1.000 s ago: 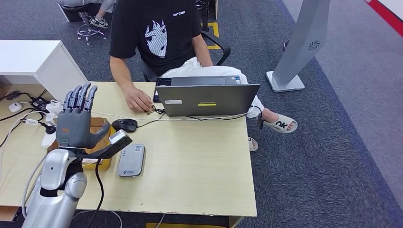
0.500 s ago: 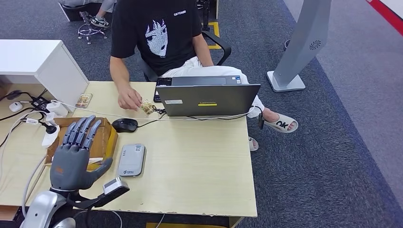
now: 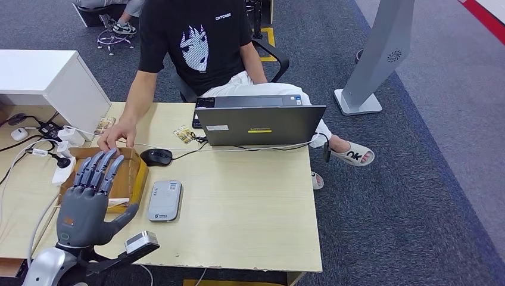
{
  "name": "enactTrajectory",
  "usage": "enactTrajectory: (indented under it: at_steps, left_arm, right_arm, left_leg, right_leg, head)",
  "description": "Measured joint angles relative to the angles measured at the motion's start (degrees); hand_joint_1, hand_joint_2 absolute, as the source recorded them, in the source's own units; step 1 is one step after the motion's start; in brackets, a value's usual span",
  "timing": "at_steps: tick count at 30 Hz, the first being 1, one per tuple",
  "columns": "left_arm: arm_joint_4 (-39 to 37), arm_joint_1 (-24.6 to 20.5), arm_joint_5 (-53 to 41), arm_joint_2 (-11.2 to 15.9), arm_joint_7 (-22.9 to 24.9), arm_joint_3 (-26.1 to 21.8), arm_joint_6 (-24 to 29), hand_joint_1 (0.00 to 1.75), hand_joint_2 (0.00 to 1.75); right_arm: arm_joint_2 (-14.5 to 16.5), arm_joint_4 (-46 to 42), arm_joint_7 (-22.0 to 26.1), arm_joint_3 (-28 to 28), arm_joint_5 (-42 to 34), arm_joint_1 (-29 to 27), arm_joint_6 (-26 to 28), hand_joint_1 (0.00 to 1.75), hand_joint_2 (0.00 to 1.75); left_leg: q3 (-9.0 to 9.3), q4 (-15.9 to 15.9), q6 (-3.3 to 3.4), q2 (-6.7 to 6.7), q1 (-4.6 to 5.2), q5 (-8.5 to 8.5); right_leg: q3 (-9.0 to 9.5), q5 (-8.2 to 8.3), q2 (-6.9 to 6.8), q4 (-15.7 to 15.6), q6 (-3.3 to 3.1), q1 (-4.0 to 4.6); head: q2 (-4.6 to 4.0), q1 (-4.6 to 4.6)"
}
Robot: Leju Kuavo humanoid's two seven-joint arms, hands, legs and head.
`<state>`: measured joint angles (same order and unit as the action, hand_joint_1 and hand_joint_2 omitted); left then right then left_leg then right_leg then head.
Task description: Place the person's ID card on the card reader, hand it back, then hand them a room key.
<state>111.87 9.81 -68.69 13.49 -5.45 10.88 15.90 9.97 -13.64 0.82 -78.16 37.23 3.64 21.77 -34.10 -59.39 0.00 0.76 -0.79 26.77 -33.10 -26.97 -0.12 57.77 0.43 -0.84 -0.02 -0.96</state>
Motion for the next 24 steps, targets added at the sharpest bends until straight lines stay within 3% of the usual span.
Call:
enactTrajectory:
  at_steps: [3, 10, 17, 24]
  left_arm:
    - [0.75, 1.22, 1.43, 1.12, -0.49, 0.02, -2.91, 0.0, 1.75]
    - [4.88, 7.2, 2.06, 6.88, -0.02, 0.02, -7.0, 0.0, 1.75]
    - [6.4, 9.88, -3.75, 11.96, 11.28, -0.97, -13.17, 0.0, 1.75]
    - [4.06, 9.11, -4.52, 13.42, 14.12, -3.32, -16.79, 0.0, 1.75]
  right_arm:
    - [0.06, 0.0, 0.44, -0.24, -0.6, 0.0, 0.03, 0.0, 1.75]
    - [0.55, 0.0, 0.7, -1.41, -2.01, 0.0, 0.64, 0.0, 1.75]
    - [1.34, -0.02, 0.66, -2.61, -3.05, 0.01, 1.02, 0.0, 1.75]
    - [1.74, -0.07, 0.29, -2.97, -2.97, 0.01, 0.85, 0.0, 1.75]
  left_leg:
    - [-0.01, 0.01, 0.0, 0.02, 0.0, 0.01]
    - [-0.02, 0.02, -0.01, 0.01, -0.02, 0.02]
    - [-0.02, 0.03, -0.02, -0.03, -0.04, 0.0]
    - [-0.01, 0.02, -0.03, -0.04, -0.03, -0.02]
  right_leg:
    - [-0.01, 0.0, 0.02, 0.0, -0.01, 0.0]
    - [-0.04, -0.05, 0.01, 0.0, -0.04, 0.02]
    - [-0.03, -0.06, -0.06, 0.0, -0.04, 0.04]
    - [-0.01, -0.03, -0.08, 0.0, -0.05, 0.04]
  head:
    - [0.0, 0.01]
    - [0.0, 0.01]
    - [0.0, 0.01]
    - [0.0, 0.01]
